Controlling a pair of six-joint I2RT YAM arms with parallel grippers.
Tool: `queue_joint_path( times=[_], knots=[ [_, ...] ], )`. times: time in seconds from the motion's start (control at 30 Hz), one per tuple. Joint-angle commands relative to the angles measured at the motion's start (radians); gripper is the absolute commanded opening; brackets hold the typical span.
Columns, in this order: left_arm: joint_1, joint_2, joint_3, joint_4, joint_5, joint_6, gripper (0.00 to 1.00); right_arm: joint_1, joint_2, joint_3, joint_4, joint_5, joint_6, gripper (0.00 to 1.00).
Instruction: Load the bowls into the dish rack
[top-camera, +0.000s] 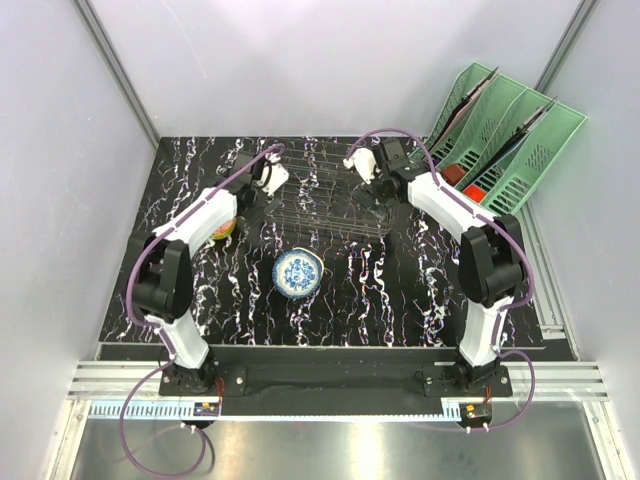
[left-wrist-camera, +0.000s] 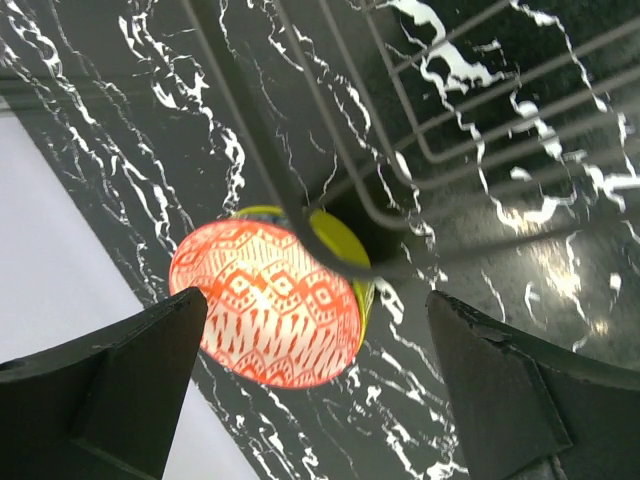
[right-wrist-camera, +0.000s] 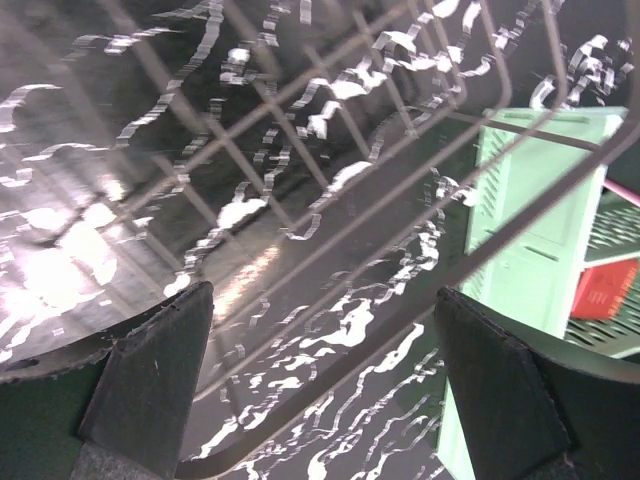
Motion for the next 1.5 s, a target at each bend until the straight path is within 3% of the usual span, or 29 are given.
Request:
queue_joint_path(
  times=[0.0,0.4,0.7,1.47],
  knots=[
    [-0.003,0.056,0.102,0.035,-0.058,-0.03,0.99,0.037,-0.073,-0.027,-0.016,-0.072,-0.007,1.0],
    [-0.004,0.237,0.309,0.046,-0.147,-0.08,0.99,0.121,-0.128,-0.075,-0.048,-0.154,-0.007,1.0],
    [-0.012,0.358,0.442,0.04,-0.198,-0.07,0.99,0.17,-0.069,-0.043,-0.056,-0.153,-0.009,1.0],
    [-0.061,0.579,0.757,-0.026,-0.233,-0.057,0.99,0.252,0.155,0.295,-0.119,-0.145,-0.007,1.0]
  ],
)
